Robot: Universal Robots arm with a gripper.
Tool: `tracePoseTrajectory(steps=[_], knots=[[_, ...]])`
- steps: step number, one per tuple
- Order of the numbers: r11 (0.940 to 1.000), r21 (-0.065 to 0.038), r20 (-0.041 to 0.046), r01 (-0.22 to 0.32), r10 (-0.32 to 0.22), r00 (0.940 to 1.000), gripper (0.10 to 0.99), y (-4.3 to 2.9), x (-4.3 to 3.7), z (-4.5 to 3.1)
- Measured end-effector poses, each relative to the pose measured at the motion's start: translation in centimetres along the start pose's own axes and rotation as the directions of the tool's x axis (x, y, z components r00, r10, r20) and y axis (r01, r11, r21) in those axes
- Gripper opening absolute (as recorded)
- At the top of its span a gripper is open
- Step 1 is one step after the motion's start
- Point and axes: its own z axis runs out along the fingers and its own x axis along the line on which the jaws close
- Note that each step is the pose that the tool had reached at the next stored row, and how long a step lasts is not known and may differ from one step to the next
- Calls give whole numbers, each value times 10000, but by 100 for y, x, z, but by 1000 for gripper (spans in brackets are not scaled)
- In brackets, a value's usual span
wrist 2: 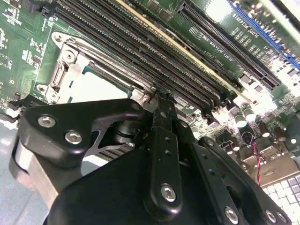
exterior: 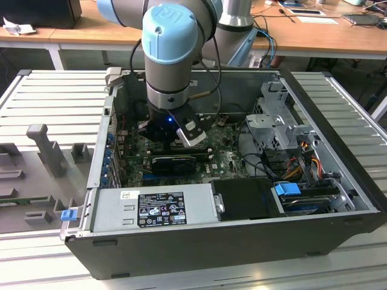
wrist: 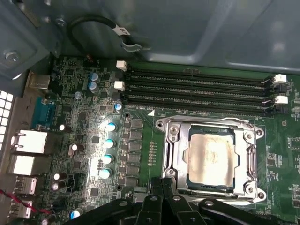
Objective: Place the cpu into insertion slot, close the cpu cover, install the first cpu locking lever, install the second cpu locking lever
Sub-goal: 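Install the second cpu locking lever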
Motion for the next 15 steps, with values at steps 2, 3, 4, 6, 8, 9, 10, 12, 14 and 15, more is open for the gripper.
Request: tracePoseTrajectory(steps=[2, 3, 4, 6, 8, 9, 10, 12, 14, 15], knots=[[10000, -43, 1, 0, 0, 10000, 106, -2, 8, 5], [10000, -56, 6, 1, -1, 10000, 106, -1, 12, 6], [10000, -59, 8, 4, -3, 10000, 106, 1, 12, -3], [10000, -58, 8, 3, -3, 10000, 106, 9, 12, -42], [10000, -58, 7, 2, -2, 10000, 106, 20, 12, -90], [10000, -57, 6, 2, -2, 10000, 106, 21, 12, -98], [10000, -58, 6, 2, -2, 10000, 106, 23, 12, -107], [10000, -57, 6, 2, -2, 10000, 106, 26, 12, -122], [10000, -56, 5, 2, -2, 10000, 106, 30, 12, -138], [10000, -57, 6, 2, -2, 10000, 106, 33, 12, -153]])
